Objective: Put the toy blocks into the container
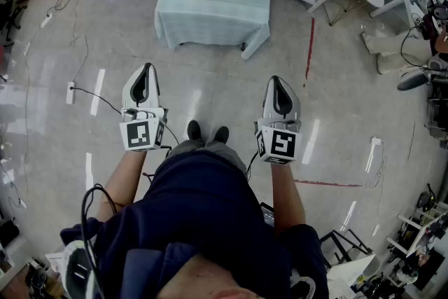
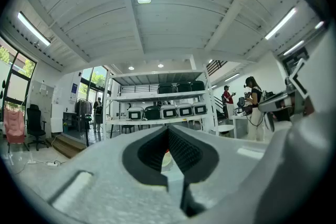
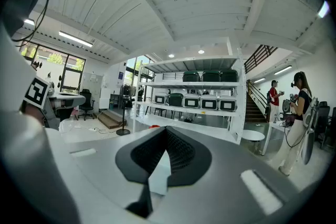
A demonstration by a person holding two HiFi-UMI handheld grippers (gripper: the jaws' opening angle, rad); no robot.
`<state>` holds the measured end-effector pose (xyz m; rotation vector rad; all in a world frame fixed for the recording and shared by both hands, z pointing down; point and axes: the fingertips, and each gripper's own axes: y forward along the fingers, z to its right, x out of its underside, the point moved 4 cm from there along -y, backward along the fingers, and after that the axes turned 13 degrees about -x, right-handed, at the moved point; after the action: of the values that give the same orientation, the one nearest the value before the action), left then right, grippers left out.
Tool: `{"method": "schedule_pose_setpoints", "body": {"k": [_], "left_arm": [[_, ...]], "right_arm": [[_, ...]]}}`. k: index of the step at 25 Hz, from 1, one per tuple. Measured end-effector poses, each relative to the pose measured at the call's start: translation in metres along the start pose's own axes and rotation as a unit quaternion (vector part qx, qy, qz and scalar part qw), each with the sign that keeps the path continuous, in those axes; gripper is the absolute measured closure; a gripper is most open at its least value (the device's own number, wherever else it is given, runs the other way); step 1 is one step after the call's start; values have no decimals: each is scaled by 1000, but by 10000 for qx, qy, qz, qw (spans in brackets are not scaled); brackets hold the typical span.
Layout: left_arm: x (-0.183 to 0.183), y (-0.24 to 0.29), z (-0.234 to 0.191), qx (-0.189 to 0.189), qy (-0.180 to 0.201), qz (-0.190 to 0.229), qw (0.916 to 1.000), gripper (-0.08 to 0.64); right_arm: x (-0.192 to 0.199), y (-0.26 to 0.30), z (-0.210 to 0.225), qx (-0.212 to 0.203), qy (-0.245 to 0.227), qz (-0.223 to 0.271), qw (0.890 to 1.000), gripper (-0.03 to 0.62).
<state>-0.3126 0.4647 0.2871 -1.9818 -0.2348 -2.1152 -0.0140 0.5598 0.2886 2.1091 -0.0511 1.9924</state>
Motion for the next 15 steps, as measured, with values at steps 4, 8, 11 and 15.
{"method": "schedule_pose_setpoints", "body": {"k": [4,8,11,15], "left_arm": [[-2,-1,4,0,8,3,10000,558],[-2,-2,2,-17,27,21,10000,558],[-1,-1,1,-26,27,23,10000,558],[-4,-1,3,-22,-24,62,10000,558]], "right_arm": [[-3,-2,3,-2,-30,-8,10000,597],[-3,-1,1,-4,-57,-22,10000,597],[-3,0,1,3,-70,-21,10000,597],[-6,-1,1,-8,-112,23,9999,597]]}}
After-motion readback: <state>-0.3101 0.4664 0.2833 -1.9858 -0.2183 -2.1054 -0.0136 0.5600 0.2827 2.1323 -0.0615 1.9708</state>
